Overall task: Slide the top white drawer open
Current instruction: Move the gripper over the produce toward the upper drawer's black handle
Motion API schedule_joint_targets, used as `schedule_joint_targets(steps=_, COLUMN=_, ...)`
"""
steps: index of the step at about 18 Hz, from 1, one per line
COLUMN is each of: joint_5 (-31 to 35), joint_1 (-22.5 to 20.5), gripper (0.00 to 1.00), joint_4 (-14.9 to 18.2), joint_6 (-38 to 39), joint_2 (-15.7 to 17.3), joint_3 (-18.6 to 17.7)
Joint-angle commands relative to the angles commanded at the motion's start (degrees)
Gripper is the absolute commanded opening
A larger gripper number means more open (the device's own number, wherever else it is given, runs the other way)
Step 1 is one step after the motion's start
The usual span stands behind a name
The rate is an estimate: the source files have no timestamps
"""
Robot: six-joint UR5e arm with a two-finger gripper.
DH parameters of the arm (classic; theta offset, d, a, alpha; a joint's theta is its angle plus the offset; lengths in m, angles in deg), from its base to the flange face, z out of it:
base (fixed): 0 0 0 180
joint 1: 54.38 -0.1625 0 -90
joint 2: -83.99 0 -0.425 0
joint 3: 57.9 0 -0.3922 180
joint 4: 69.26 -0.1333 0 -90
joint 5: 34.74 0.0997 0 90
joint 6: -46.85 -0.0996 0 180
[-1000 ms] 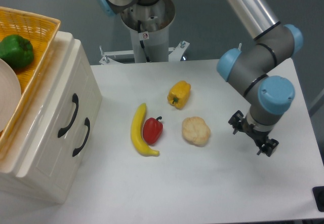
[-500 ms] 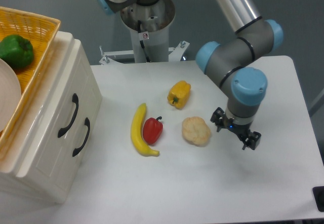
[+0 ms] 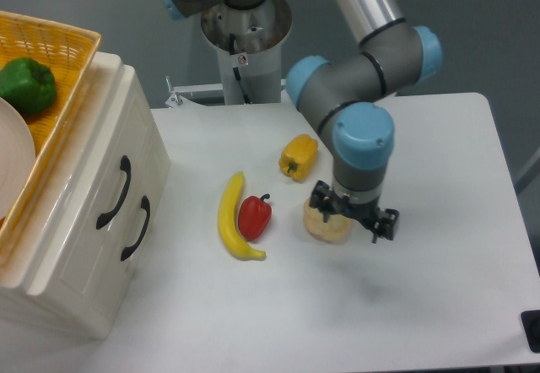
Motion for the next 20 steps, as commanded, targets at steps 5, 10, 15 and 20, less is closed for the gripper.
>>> schedule_joint_targets(steps=5, joint_5=-4.5, joint_1=5.8, gripper=1.00, joint_4=1.2, joint_6=10.1, joint_2=2.5, joint_3=0.0)
schedule_joint_targets(steps=10, joint_5=-7.6, joint_1=10.1, gripper=1.00, joint_4=4.1, joint_6=15.8, joint_2=2.6, joint_3=0.2)
schedule_joint_targets(steps=15, joint_5=-15.4, joint_1=10.9, gripper=1.00, joint_4=9.0, joint_6=17.2, joint_2=4.0, joint_3=0.4)
schedule_joint_targets(steps=20, joint_5=-19.1, joint_1=11.2, gripper=1.00, joint_4=8.9, joint_6=20.5, joint_2=4.2, joint_3=0.4)
